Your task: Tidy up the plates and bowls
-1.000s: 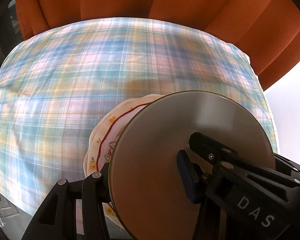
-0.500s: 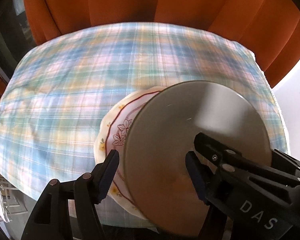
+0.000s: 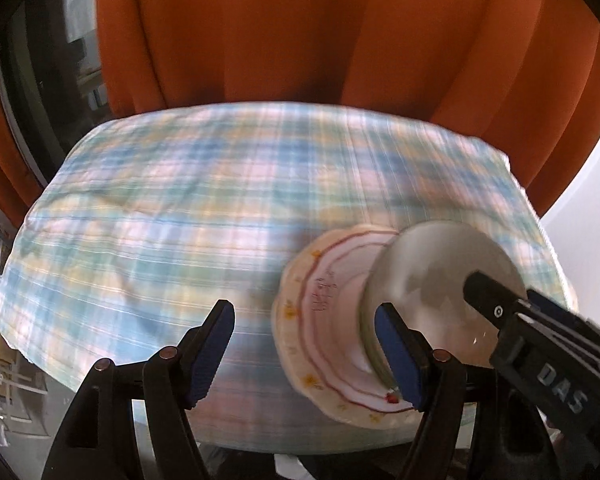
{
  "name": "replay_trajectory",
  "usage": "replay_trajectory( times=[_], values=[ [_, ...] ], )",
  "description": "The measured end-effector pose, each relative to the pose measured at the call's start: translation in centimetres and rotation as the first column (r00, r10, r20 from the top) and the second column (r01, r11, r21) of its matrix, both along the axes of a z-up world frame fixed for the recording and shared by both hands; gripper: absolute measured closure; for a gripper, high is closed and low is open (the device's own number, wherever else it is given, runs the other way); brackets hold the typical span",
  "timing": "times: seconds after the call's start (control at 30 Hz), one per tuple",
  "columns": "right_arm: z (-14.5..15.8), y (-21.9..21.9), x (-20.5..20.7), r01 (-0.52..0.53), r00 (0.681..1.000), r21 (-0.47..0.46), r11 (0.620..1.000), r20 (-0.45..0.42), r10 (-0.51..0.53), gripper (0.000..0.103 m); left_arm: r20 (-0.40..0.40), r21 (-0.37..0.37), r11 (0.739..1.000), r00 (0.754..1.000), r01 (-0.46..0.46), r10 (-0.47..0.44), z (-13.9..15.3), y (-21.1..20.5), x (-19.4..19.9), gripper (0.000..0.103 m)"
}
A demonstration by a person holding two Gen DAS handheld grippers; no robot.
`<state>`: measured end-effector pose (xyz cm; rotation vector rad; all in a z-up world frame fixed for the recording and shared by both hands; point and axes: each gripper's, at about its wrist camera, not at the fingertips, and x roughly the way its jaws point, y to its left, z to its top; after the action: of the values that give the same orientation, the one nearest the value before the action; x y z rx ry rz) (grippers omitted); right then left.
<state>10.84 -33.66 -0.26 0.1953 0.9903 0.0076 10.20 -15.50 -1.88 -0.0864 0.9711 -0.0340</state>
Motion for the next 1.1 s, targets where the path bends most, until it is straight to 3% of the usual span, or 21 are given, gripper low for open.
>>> replay_trajectory(
  times=[0.07, 0.17, 0.33, 0.7, 1.1],
  values=[
    [0.1, 0.1, -0.6, 0.06, 0.998, -0.02, 0.998, 0.0, -0.06, 0.032, 0.019, 0.016, 1.0, 1.0, 0.001, -0.001, 0.4, 1.0, -0.3, 0.024],
    [0.5, 0.4, -1.3, 0.152, 0.988, -0.123, 0.981, 0.029, -0.15, 0.025, 0.033, -0.006, 1.0, 0.999, 0.004, -0.004, 0.8, 2.7, -0.6, 0.023],
    [1.7, 0.7, -3.2, 0.23, 0.973, -0.143, 0.962, 0.059, -0.224, 0.024, 0.049, -0.024, 1.0, 0.999, 0.012, -0.011, 1.5, 5.1, -1.6, 0.022],
    [2.3, 7.1, -7.5, 0.188, 0.976, -0.117, 0.975, 0.13, -0.173, 0.022, 0.159, 0.02, 0.999, 0.987, 0.033, -0.035, 1.5, 11.2, -5.0, 0.02],
    [-1.1, 14.6, -10.9, 0.085, 0.965, -0.112, 0.99, 0.256, -0.054, 0.022, 0.31, 0.133, 0.991, 0.95, 0.002, -0.043, -1.5, 17.4, -9.1, 0.008]
  ],
)
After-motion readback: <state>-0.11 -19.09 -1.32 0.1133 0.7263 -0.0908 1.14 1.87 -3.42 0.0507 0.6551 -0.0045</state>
